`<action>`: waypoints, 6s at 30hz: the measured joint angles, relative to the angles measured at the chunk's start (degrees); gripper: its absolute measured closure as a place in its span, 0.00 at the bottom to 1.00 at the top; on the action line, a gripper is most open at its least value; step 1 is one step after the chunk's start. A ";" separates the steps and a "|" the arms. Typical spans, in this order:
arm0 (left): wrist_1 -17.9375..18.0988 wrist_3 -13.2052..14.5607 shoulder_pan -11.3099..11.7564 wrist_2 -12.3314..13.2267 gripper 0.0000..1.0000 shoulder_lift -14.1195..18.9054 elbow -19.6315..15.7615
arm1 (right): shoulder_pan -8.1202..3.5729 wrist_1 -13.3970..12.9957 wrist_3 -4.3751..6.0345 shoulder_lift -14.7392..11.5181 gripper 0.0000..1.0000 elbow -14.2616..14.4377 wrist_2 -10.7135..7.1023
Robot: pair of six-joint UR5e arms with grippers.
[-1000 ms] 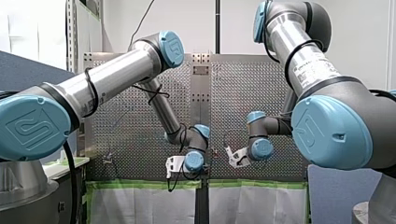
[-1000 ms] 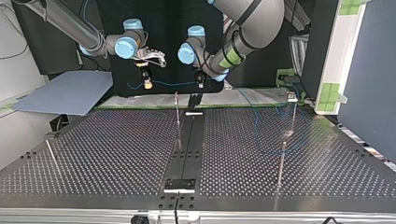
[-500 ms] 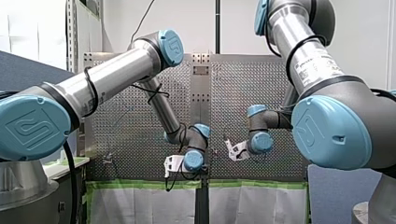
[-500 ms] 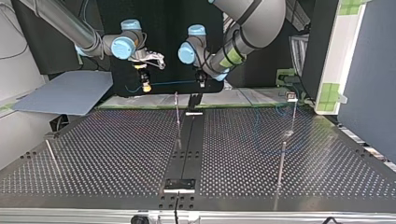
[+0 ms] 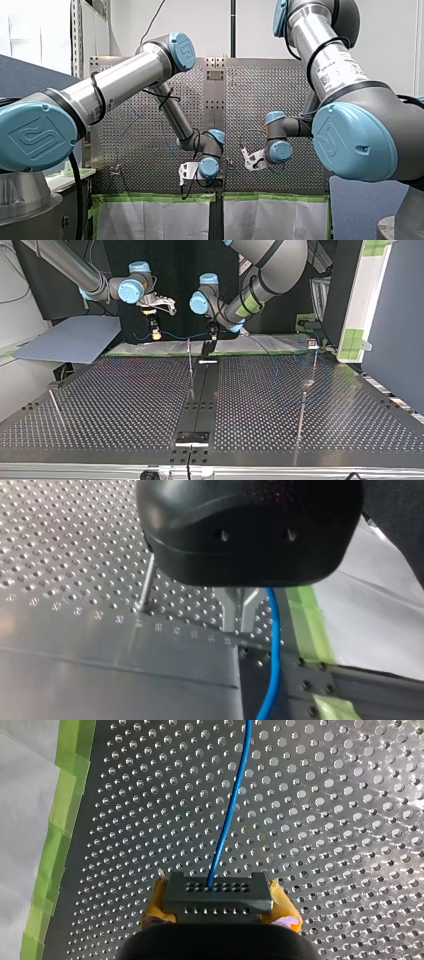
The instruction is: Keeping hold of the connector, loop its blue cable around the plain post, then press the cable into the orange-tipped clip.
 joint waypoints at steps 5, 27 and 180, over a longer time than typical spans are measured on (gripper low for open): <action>-0.18 1.32 0.13 2.04 1.00 0.00 0.66 | 0.00 -0.08 0.18 0.03 1.00 0.00 0.00; -4.00 1.83 2.45 3.77 1.00 -0.06 5.66 | -0.57 -1.91 1.21 0.04 1.00 0.00 -0.04; -4.29 -5.00 8.77 17.83 0.00 -2.05 10.71 | -2.45 -2.30 4.68 5.74 1.00 -7.81 -3.72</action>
